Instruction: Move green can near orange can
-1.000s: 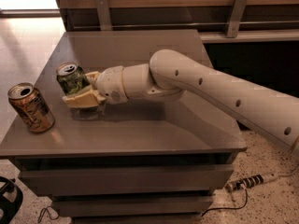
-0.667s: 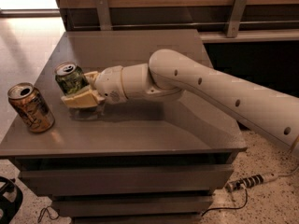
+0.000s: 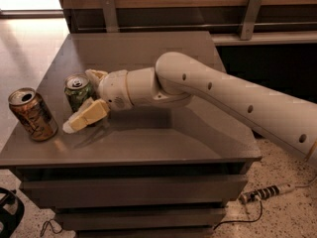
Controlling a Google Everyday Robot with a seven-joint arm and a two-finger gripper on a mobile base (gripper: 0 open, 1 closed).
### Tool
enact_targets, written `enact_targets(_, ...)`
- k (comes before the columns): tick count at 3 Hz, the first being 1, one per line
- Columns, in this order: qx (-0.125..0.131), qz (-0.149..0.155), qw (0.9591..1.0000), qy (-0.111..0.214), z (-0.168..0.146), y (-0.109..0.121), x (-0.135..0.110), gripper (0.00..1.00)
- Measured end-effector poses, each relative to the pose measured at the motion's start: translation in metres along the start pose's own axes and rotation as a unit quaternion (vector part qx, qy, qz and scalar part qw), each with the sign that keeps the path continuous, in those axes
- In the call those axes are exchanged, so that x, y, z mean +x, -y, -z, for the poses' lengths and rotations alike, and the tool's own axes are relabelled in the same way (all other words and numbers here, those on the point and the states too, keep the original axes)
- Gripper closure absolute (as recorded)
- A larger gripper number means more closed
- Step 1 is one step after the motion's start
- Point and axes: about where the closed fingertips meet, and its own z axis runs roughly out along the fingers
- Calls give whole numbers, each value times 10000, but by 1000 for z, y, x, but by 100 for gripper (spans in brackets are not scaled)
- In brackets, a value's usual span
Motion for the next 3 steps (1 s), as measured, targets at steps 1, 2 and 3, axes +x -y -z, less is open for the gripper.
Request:
enact_targets(1,38,-9,10000,-37,7,1,-4,0)
enact_targets(2,431,-69,9989,-170,52,8,-20,0)
enact_targets(3,1058,-168,9940,-240,116,15,-45,0)
